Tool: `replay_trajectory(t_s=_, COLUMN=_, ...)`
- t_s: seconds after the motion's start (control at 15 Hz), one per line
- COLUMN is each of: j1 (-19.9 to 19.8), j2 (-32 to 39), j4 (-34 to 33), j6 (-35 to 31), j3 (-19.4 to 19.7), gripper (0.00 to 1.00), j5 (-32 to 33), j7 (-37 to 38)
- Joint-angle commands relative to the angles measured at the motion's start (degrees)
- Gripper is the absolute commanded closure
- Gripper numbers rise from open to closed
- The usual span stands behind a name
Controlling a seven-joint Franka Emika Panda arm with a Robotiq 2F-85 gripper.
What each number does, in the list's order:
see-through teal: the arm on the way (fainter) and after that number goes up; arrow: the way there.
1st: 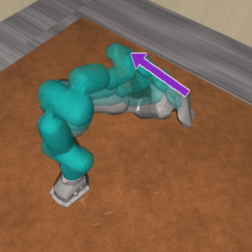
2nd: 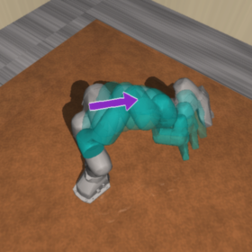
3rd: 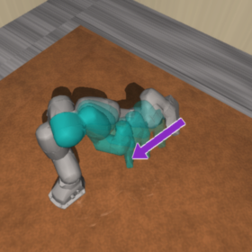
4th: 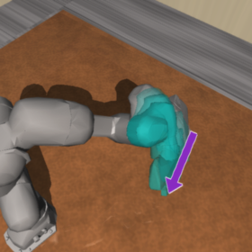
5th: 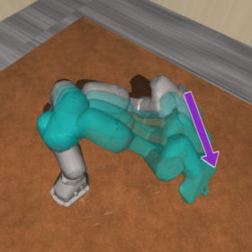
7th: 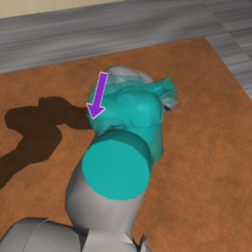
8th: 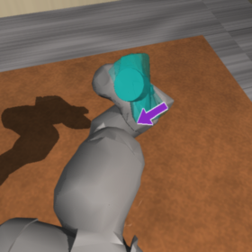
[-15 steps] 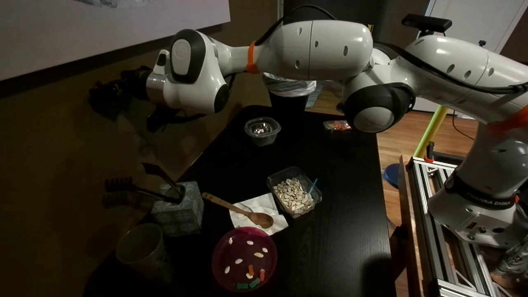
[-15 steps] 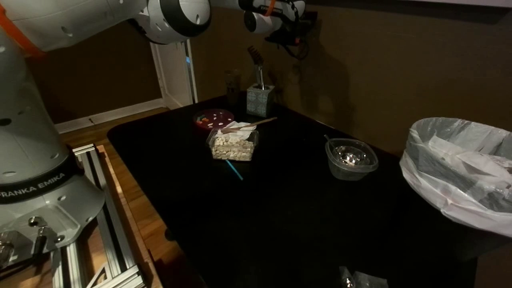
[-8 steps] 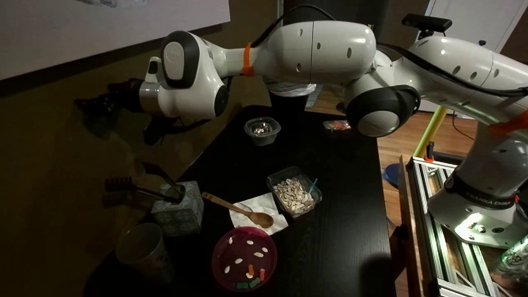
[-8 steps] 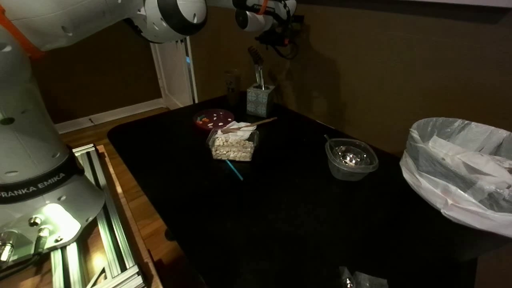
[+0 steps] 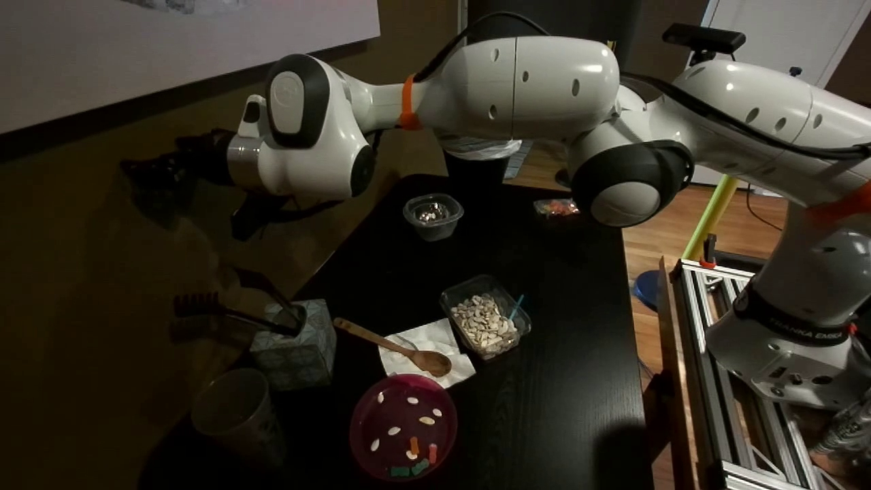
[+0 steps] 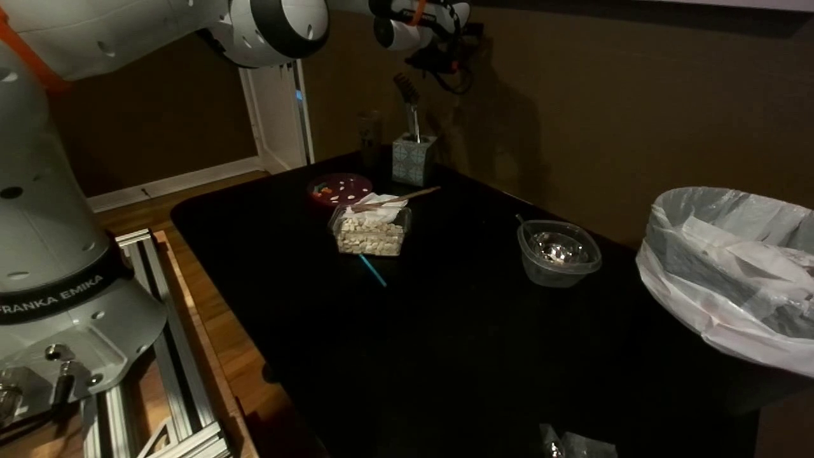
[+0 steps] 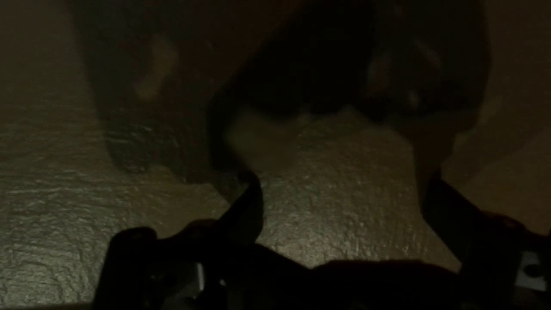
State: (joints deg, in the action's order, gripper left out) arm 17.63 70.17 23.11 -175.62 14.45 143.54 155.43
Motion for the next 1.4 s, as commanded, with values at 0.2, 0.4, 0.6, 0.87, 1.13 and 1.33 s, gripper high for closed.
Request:
replay_trajectory(t_s=0.2, j1=-0.77, j2=0.02, j4=0.04, j6=0.58, j3=-1.47, gripper=0.00, j5=0.00, j7=0.00)
replay_trajectory(t_s=0.4, j1=-3.37, j2=-3.36, j4=7.22, j6=3.83, j3=-5.29, gripper=0.00, j5=-8.97, j7=-12.25)
replay_trajectory(t_s=0.6, j1=-1.72, j2=-7.57, j4=16.72, j6=4.30, j3=2.79, gripper=0.00, j5=-18.78, j7=-15.15)
replay_trajectory(t_s=0.87, j1=0.09, j2=-11.45, j4=26.68, j6=0.87, j3=8.31, gripper=0.00, j5=-28.04, j7=-20.85)
replay_trajectory(t_s=1.13, j1=3.06, j2=-17.03, j4=36.47, j6=-2.32, j3=8.85, gripper=0.00, j5=-21.47, j7=-13.88)
replay_trajectory(t_s=1.33, j1=1.88, j2=-14.37, j4=32.16, j6=-1.37, j3=7.73, gripper=0.00, j5=-21.08, j7=-14.13)
